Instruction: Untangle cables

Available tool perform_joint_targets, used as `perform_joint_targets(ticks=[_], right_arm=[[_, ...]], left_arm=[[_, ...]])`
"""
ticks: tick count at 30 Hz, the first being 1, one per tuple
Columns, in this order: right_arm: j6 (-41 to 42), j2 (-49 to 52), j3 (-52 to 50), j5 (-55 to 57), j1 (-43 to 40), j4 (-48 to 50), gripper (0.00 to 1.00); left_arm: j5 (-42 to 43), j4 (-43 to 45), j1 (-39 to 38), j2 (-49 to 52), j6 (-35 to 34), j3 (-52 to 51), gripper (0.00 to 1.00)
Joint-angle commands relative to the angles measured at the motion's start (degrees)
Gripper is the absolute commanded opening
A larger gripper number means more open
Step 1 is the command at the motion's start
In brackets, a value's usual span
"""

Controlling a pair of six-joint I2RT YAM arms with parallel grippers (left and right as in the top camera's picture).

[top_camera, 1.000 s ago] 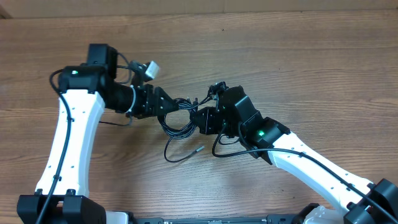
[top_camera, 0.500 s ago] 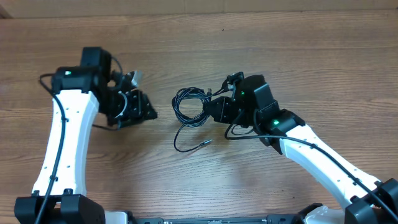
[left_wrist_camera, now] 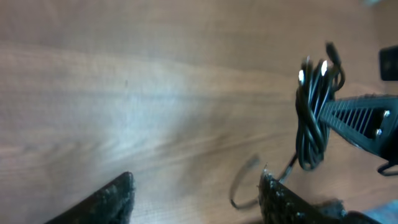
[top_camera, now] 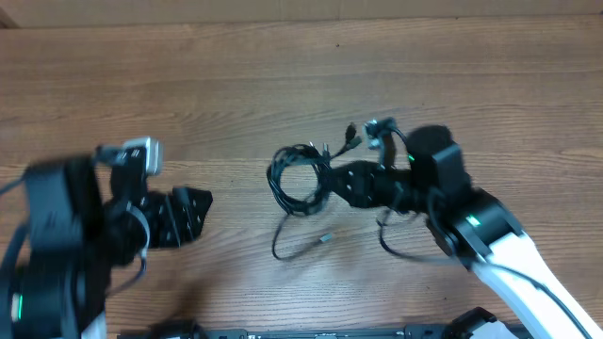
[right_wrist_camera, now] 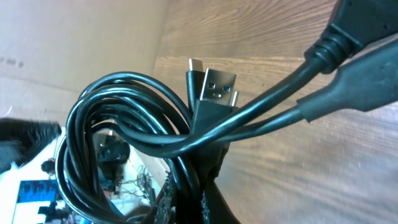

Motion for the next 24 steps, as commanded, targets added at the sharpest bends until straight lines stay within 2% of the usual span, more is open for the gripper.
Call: perform_joint_targets(ticks=[1, 3, 7, 11, 17, 21, 24], right_arm=[[-4.90, -5.75, 0.55, 2.21, 0.13, -3.45, 0.04], [-6.34, -7.15, -0.22, 4.90, 0.26, -4.79, 0.04], [-7.52, -7.43, -1.03, 3.50, 0.35, -4.72, 0.04], [-7.54, -7.34, -1.03, 2.23, 1.36, -4.70, 0.04], [-7.52, -6.56, -1.03, 2.43, 3.78, -4.24, 0.04], [-7.52, -4.76, -1.03, 2.45, 5.88, -1.99, 0.04], [-7.48, -3.06, -1.03, 2.40, 6.29, -1.03, 0.04]], left_arm=[[0.24, 1.14, 0.35, -6.03, -9.66, -3.72, 0.89], [2.21, 2.71, 0.22, -9.22, -14.47, -6.86, 0.94], [11.56, 10.12, 0.20, -12.87, -17.53, -14.58, 0.94], [18.64, 20.15, 0.20, -12.81, -19.69, -23.15, 0.84], [30.27, 36.17, 0.17, -10.64, -27.04, -33.55, 0.59], [36.61, 43.54, 0.17, -8.52, -29.99, -37.18, 0.54], [37.62, 44.85, 0.17, -7.26, -30.01, -38.14, 0.50]])
